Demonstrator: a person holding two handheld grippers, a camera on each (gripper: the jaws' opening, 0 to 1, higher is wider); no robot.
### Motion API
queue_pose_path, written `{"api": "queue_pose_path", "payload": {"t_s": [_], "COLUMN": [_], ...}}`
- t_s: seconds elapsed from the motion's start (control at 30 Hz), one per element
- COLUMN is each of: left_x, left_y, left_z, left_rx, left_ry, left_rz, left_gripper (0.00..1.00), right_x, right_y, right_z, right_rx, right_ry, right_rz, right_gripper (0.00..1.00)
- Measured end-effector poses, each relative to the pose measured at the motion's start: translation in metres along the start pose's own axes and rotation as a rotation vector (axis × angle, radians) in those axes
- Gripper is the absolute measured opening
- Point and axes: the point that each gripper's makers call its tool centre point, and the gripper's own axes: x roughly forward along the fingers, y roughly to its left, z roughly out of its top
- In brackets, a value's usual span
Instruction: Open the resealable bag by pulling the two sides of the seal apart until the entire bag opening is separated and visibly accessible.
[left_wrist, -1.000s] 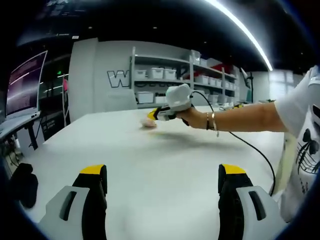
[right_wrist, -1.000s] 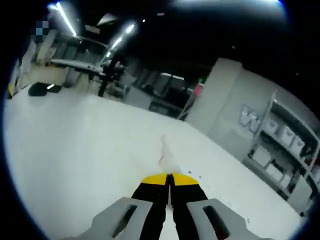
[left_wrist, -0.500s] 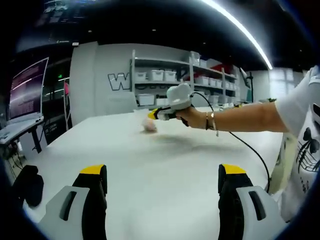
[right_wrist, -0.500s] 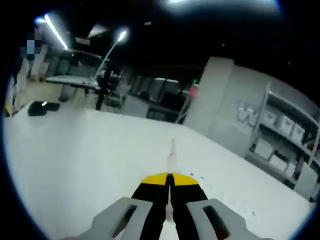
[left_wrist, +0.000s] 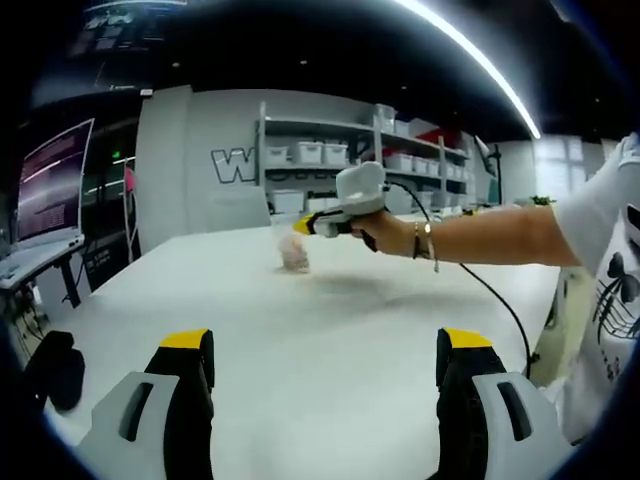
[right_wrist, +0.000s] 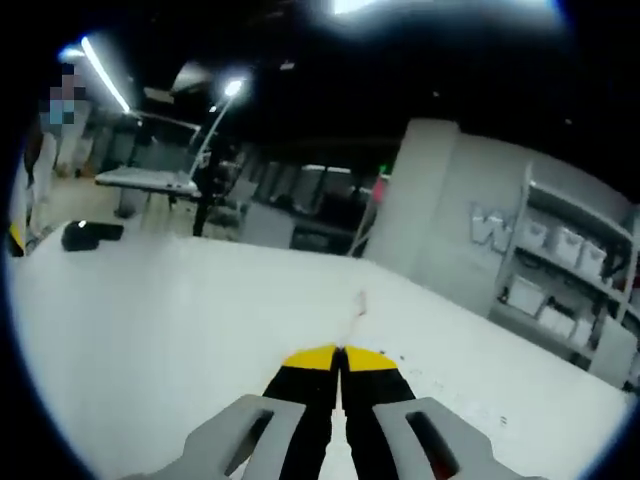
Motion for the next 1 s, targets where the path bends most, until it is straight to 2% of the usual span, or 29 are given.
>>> {"api": "queue_pose_path", "payload": {"t_s": [0.3, 0.53, 0.8, 1.0], "left_x": [0.009, 0.012, 0.018, 0.019], "left_y": [-0.008, -0.013, -0.02, -0.02], "left_z": [-0.001, 0.002, -0.002, 0.0], "left_rx": [-0.005, 0.0, -0.009, -0.008], "left_ry": [-0.002, -0.007, 0.008, 0.002], "left_rz": [-0.017, -0.029, -0.053, -0.056], "left_gripper": [0.89, 0.88, 0.87, 0.87], "right_x": [-0.022, -0.045, -0.069, -0.096], "right_y": [0.006, 0.007, 0.018, 0.025], "right_z": [0.0, 0.013, 0.017, 0.023], "right_rx": [0.005, 0.024, 0.02, 0.015], "right_ry": [-0.036, -0.095, -0.13, -0.165], "right_rz": [0.012, 0.024, 0.056, 0.083], "right_gripper": [0.0, 0.0, 0.0, 0.0]}}
